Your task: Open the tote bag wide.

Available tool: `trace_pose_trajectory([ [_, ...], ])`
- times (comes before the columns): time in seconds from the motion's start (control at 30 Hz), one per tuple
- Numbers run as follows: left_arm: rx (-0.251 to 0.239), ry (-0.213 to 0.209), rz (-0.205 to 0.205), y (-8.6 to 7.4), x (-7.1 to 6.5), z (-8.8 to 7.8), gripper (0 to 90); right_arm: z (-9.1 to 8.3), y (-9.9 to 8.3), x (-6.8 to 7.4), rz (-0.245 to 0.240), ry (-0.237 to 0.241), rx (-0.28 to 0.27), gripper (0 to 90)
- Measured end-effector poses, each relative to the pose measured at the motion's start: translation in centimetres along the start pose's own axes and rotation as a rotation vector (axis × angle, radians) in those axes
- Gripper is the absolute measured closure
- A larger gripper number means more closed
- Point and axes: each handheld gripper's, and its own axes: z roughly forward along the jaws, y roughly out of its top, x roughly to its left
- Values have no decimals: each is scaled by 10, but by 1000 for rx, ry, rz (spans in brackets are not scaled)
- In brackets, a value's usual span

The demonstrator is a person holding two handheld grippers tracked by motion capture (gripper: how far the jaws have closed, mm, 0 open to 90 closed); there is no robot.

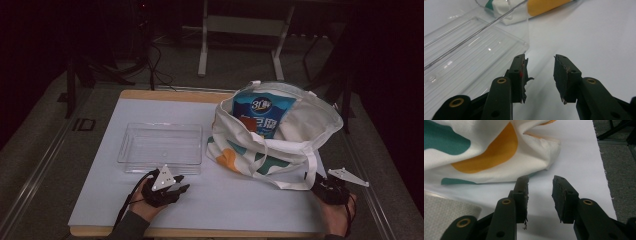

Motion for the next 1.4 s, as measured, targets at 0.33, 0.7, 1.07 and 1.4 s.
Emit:
trace_pose_trajectory([
  [0.33,-32,-31,32,12,-11,-5,621,-4,4,0,30,15,-16,688],
  [0.7,-32,-35,64,35,-13,-7,618,-13,23,3,22,70,-62,719],
  [1.07,-61,-23,79,64,-2,-8,588,-21,44,5,5,164,-91,721],
  [1.4,-69,14,72,86,17,2,589,-16,58,5,28,188,-110,663],
])
